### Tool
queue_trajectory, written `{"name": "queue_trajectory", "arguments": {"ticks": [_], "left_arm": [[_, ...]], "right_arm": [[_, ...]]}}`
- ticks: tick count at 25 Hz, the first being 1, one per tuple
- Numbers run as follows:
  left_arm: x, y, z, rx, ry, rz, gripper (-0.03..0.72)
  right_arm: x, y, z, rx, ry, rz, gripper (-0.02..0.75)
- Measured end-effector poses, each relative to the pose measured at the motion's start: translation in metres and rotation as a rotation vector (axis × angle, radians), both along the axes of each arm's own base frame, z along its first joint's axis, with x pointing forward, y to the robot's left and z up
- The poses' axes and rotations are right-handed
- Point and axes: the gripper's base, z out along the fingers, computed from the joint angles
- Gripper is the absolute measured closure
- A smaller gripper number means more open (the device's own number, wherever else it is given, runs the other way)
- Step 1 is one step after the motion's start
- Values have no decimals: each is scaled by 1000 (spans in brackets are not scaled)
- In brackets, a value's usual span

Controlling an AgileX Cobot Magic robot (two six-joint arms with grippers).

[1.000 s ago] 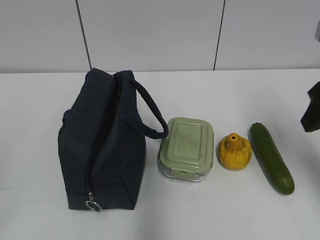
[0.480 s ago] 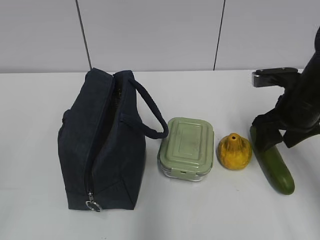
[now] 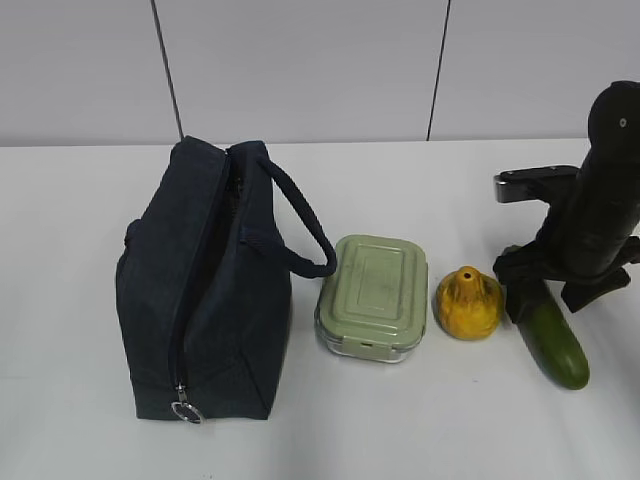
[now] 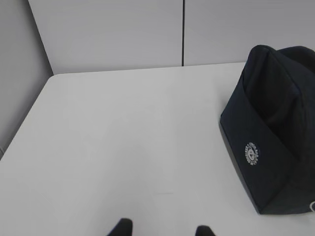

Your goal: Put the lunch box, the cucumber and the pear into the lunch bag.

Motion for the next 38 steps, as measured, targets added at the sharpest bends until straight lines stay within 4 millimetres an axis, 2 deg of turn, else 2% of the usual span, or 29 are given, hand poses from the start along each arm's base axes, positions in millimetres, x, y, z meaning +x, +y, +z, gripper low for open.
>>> {"name": "queue_trajectory", "arguments": {"ticks": [13,16,22,32,38], "left_arm": [[0,0,0,0,0,0,446],[0,0,0,0,0,0,446],[0,0,0,0,0,0,446],[0,0,0,0,0,0,446],[0,0,0,0,0,0,446]], "right_arm": [[7,0,-26,-16,51,-7,169],[8,-1,-26,-16,50,-12,195],[9,-1,-26,-28,50,-2,328],[9,-5,-24,-82,90,39,355],[18,-5,-11,-92,118,39,356]]}}
